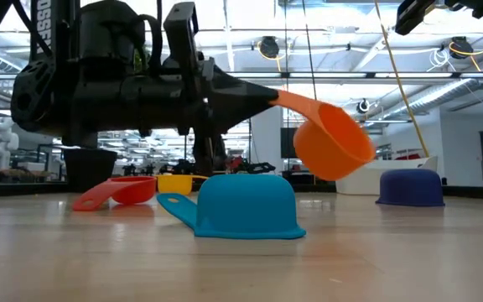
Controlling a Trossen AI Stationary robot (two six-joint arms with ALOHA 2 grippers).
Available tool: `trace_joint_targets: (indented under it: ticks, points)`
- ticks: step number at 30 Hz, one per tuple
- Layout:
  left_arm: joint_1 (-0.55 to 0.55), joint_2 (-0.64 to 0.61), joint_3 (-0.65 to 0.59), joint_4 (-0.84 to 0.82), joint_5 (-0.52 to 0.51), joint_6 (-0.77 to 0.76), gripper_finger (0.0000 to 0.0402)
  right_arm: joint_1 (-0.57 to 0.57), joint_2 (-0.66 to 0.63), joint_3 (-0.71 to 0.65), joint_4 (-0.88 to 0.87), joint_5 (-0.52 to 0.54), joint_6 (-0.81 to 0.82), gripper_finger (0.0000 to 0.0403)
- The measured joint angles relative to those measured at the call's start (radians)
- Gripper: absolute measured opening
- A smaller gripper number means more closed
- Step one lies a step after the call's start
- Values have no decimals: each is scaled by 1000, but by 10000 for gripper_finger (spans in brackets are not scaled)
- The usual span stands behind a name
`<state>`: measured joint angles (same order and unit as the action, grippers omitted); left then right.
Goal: Nest measuring cups in basket
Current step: Move the orange measuring cup to the center of the table
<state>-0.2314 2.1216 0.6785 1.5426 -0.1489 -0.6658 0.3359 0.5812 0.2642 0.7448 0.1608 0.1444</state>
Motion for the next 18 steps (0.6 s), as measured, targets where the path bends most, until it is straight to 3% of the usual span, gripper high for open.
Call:
trace_joint_targets:
  ticks: [11,18]
  points:
    - [0,0,58,-103,86,-8,18,0,0,0,0,4,-8,0]
    - [0,-1,146,-196,224,27,7,0,0,0,0,30,-15,0]
